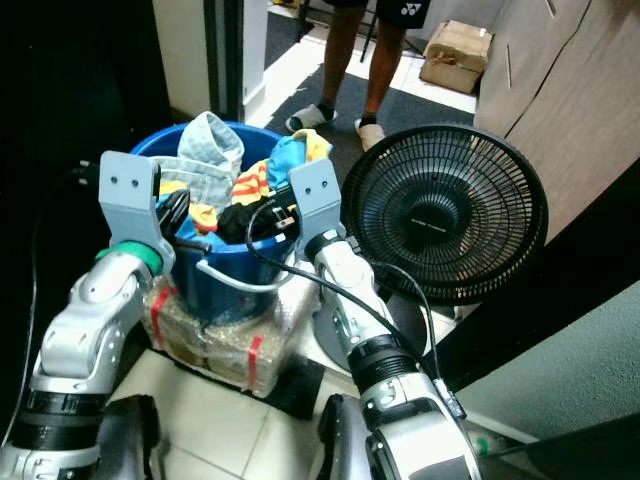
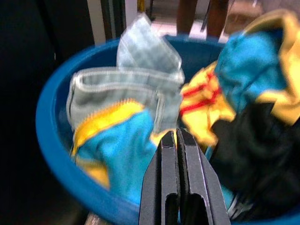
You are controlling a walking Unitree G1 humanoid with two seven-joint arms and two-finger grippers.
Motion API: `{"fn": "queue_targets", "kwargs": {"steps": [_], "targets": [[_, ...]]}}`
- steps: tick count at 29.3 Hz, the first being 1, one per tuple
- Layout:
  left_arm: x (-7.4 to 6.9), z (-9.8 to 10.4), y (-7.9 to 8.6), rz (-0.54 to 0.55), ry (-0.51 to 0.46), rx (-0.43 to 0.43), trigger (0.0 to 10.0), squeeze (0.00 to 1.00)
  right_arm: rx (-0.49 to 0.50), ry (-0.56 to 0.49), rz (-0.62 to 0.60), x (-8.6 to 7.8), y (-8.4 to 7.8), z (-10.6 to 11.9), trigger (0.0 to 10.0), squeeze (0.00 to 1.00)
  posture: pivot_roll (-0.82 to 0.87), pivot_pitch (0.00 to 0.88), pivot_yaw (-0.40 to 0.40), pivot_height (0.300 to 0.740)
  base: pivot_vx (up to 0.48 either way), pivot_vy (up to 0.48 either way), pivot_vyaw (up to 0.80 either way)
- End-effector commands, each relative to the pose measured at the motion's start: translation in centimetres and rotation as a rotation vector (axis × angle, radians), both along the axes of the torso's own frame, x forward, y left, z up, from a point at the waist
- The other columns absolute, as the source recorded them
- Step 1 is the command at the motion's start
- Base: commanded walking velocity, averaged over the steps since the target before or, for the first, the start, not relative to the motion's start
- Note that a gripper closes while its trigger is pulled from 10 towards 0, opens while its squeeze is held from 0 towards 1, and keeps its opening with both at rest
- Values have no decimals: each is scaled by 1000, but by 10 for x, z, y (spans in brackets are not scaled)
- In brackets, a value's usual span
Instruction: Clothes washing
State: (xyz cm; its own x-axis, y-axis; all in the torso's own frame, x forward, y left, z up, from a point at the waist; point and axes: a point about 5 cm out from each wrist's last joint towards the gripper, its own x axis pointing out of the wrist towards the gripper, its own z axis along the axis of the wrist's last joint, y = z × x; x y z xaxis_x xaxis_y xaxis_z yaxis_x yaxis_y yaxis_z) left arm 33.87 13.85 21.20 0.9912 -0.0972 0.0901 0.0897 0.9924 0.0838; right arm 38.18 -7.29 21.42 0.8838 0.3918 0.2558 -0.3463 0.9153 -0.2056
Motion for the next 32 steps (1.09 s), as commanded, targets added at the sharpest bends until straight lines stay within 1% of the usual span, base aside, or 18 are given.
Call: {"fn": "queue_targets", "kwargs": {"steps": [1, 5, 6, 9, 10, 11, 12, 13, 14, 15, 17, 19, 22, 24, 25, 26, 32], "targets": [[-1, -16, 4, 19, 85, 28, 10000, 0, 6, 25, -27, 1, -4, -5, 10000, 0, 217, 158, -122, 491, 0, 0, 0], [-1, -17, 5, 28, 112, 37, 10000, 0, 6, 32, -41, 3, -7, -6, 10000, 0, 217, 158, -122, 491, 0, 0, 0], [-2, -17, 5, 33, 119, 13, 10000, 0, 8, 38, -52, 5, -9, -7, 10000, 0, 207, 152, -115, 491, 0, 0, 0], [-4, -17, 6, 38, 117, 3, 10000, 0, 10, 43, -60, 7, -11, -8, 10000, 0, 207, 152, -115, 491, 0, 0, 0], [-7, -20, 6, 26, 108, 28, 10000, 0, 13, 49, -67, 8, -13, -8, 10000, 0, 196, 136, -103, 491, 0, 0, 0], [-7, -20, 6, 26, 108, 28, 10000, 0, 13, 49, -67, 8, -13, -8, 10000, 0, 196, 136, -103, 491, 0, 0, 0], [-9, -24, 6, 13, 105, 68, 10000, 0, 10, 46, -74, 8, -13, -9, 10000, 0, 196, 136, -103, 491, 0, 0, 0], [-12, -28, 6, 3, 105, 88, 10000, 0, 11, 48, -76, 8, -14, -9, 10000, 0, 192, 128, -95, 491, 0, 0, 0], [-12, -28, 6, 3, 105, 88, 10000, 0, 11, 48, -76, 8, -14, -9, 10000, 0, 192, 128, -95, 491, 0, 0, 0], [-13, -32, 6, 2, 132, 97, 10000, 0, 10, 54, -71, 8, -13, -11, 10000, 0, 194, 124, -94, 491, 0, 0, 0], [-13, -35, 5, 10, 164, 84, 10000, 0, 10, 62, -62, 7, -13, -13, 10000, 0, 195, 122, -93, 491, 0, 0, 0], [-12, -38, -1, -4, 194, 60, 10000, 0, 2, 54, -53, 6, -11, -14, 10000, 0, 196, 119, -91, 491, 0, 0, 0], [-11, -43, -4, -4, 217, 52, 10000, 0, -1, 49, -46, 6, -10, -14, 10000, 0, 196, 116, -89, 491, 0, 0, 0], [-11, -46, -4, 0, 224, 52, 10000, 0, 0, 49, -45, 7, -10, -14, 10000, 0, 196, 116, -89, 491, 0, 0, 0], [-7, -52, -4, 18, 235, 56, 10000, 0, -8, 41, -42, 7, -9, -14, 10000, 0, 192, 114, -88, 491, 0, 0, 0], [-6, -53, -3, 21, 235, 58, 10000, 0, -12, 36, -42, 7, -9, -13, 10000, 0, 192, 114, -88, 491, 0, 0, 0], [-4, -56, -2, 33, 240, 63, 10000, 0, -17, 48, -44, 7, -9, -15, 10000, 0, 188, 116, -87, 491, 0, 0, 0]]}}
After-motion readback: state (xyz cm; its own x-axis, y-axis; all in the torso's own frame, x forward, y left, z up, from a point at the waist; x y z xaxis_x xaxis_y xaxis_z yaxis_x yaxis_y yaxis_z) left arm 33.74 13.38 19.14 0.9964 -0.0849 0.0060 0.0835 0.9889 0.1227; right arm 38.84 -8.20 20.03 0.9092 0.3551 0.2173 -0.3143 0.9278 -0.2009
